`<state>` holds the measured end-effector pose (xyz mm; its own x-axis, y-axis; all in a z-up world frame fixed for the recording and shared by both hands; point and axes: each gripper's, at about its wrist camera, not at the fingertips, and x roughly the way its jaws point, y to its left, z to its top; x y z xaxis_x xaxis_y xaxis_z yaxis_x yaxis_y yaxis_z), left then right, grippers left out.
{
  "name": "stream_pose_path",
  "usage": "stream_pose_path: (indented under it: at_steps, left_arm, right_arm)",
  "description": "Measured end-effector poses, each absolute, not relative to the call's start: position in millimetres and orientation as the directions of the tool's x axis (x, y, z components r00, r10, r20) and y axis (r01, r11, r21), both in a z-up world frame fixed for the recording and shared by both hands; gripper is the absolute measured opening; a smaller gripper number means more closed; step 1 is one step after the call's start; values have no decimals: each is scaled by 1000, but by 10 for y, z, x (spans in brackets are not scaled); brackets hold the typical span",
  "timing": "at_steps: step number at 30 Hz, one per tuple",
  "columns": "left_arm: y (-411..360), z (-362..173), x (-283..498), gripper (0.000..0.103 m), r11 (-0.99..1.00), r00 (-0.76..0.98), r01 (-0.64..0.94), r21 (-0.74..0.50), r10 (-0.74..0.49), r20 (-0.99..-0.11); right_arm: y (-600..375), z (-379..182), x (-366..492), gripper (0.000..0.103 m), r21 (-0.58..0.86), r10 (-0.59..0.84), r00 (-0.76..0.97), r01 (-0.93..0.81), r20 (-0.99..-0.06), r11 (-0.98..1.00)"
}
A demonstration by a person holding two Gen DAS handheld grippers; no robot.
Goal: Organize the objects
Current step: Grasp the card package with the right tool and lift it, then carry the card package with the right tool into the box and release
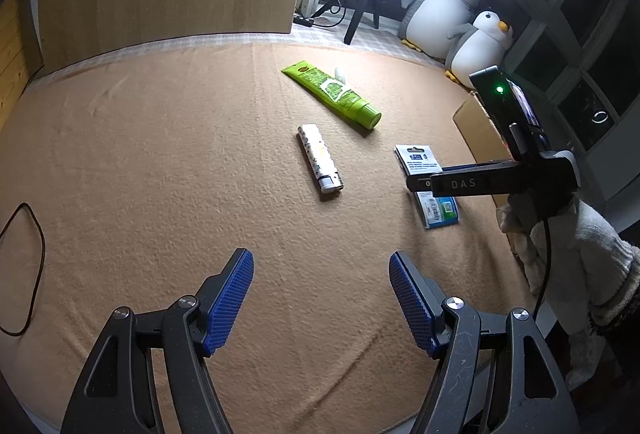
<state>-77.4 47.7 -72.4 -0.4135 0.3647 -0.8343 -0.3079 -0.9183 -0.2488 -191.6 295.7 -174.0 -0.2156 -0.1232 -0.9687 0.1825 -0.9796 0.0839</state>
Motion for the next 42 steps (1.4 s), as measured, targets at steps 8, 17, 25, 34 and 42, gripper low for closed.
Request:
stream_pose_path:
  at_steps: [8, 17, 25, 34, 42]
  left_arm:
    - [483, -741, -844, 74, -919, -413, -303, -251, 364, -835]
    - [596, -768, -910, 74, -914, -401, -316, -253, 371, -838]
    - [789, -767, -951, 74, -903, -389, -347, -255, 386, -837]
    - [1020, -787, -981, 74, -890, -370, -383, -247, 393, -842]
    - [1105, -806, -975, 74, -890, -366, -391, -233, 383, -848]
  right_arm:
    - [3035, -1709, -1853, 54, 122, -161, -229, 175, -960, -977]
    - [3123, -1373, -1634, 54, 128, -181, -301, 188, -936, -974]
    - [3471, -1070, -1414, 54, 145, -191, -386, 147, -902, -979]
    - [4113, -843, -1196, 54, 126, -123, -459, 24, -880, -992]
    - [4643, -865, -1216, 54, 96, -45, -477, -84, -878, -992]
